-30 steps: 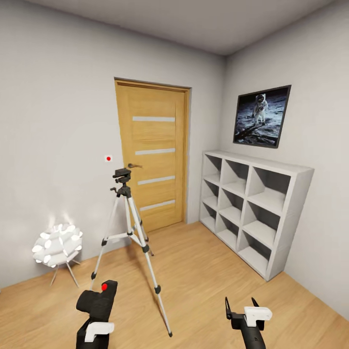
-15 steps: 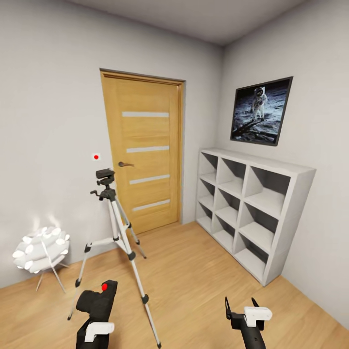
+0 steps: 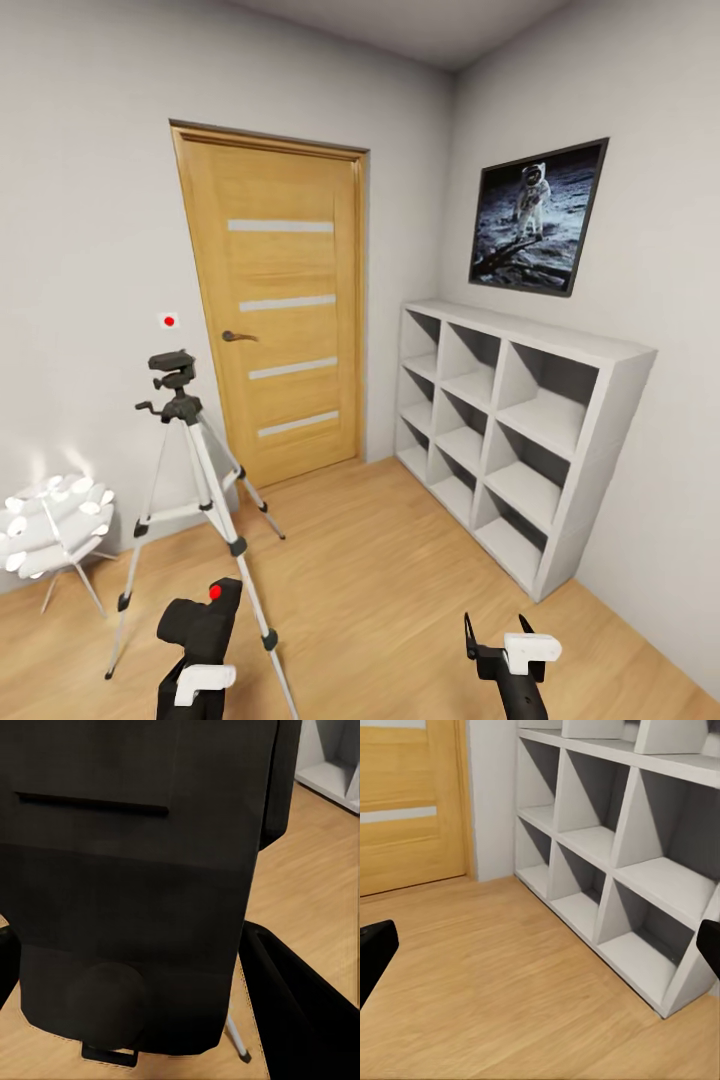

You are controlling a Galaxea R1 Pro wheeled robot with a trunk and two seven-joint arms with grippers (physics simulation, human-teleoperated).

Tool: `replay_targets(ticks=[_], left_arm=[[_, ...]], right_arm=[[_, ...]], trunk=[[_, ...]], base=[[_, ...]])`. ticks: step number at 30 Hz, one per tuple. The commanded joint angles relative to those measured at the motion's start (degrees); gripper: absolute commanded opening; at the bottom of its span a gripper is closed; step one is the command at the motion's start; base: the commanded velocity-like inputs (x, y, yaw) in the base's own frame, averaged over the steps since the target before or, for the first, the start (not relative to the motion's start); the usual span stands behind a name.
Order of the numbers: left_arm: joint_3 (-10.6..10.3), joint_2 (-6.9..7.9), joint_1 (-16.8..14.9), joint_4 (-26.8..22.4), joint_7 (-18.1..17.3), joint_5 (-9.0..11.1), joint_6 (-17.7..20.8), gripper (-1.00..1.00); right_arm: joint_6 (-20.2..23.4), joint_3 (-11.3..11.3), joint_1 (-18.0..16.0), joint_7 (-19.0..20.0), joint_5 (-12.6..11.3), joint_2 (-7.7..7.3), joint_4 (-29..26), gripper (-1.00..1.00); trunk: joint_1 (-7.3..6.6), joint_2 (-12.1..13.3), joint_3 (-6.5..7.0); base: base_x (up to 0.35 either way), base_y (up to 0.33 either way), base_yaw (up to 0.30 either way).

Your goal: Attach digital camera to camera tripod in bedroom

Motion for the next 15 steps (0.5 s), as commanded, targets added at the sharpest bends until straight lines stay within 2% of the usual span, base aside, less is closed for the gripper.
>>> replay_targets(ticks=[1,15], left_arm=[[-0.5,-0.04,-0.1,0.2,0.1,0.3,-0.3,-1.00],[-0.5,-0.05,-0.1,0.2,0.1,0.3,-0.3,-1.00]], right_arm=[[-0.1,0.2,0.0,-0.6,0.3,-0.03,0.1,1.00],[0.0,0.2,0.0,-0.6,0.3,-0.03,0.1,1.00]], trunk=[[0.04,0.0,-0.11],[0.04,0.0,-1.43]], base=[[0.254,-0.221,0.000],[0.254,-0.221,0.000]])
